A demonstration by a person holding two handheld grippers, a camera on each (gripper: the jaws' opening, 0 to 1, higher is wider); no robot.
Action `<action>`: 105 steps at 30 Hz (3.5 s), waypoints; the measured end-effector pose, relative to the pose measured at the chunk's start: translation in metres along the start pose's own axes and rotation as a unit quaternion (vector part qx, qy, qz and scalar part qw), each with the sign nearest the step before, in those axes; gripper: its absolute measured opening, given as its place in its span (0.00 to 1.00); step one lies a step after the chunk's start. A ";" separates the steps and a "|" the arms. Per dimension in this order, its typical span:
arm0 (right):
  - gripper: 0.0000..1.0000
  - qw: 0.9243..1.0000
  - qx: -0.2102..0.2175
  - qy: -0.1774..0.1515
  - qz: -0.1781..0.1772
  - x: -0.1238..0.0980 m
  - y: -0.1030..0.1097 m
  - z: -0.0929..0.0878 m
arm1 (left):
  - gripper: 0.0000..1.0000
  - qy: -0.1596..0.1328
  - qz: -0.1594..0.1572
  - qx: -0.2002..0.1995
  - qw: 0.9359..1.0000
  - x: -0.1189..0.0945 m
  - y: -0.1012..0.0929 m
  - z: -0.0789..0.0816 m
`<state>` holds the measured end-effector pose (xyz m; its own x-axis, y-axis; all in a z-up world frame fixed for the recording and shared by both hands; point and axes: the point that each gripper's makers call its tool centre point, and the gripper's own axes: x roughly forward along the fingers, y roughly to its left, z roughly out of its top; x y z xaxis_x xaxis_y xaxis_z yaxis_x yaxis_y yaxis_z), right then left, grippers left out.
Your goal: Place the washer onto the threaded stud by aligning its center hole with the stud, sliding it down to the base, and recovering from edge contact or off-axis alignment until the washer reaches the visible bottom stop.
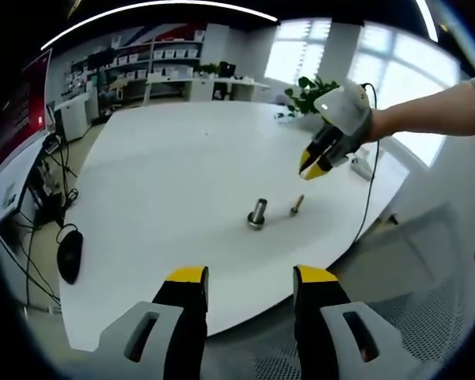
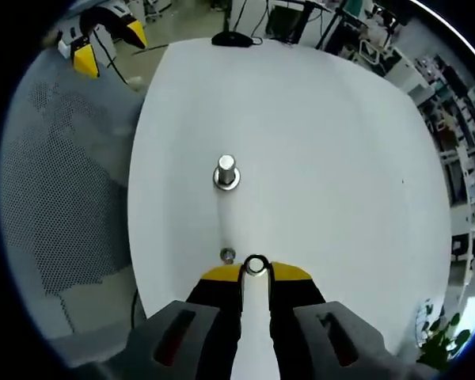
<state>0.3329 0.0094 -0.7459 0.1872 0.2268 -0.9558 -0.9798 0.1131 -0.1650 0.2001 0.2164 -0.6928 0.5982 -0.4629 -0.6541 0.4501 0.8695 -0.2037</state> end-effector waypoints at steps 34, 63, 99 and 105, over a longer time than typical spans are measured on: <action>0.13 0.998 -0.010 0.031 0.044 0.024 0.022 -0.013 | 0.41 0.001 -0.002 -0.001 1.000 0.000 -0.001 0.000; 0.13 0.997 -0.026 0.040 0.054 0.030 0.026 -0.009 | 0.41 -0.001 -0.001 -0.004 1.000 0.000 0.000 0.000; 0.14 0.995 -0.011 0.061 0.073 0.069 0.028 -0.018 | 0.41 0.017 0.005 0.004 1.000 0.002 0.002 -0.006; 0.14 0.995 -0.004 0.065 0.076 0.074 0.030 -0.022 | 0.41 0.015 0.009 -0.003 1.000 0.001 0.004 -0.006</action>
<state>0.3162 0.0083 -0.8273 0.0269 0.1129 -0.9932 -0.9966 0.0798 -0.0180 0.1985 0.2205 -0.6985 0.5860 -0.4411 -0.6798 0.4342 0.8792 -0.1962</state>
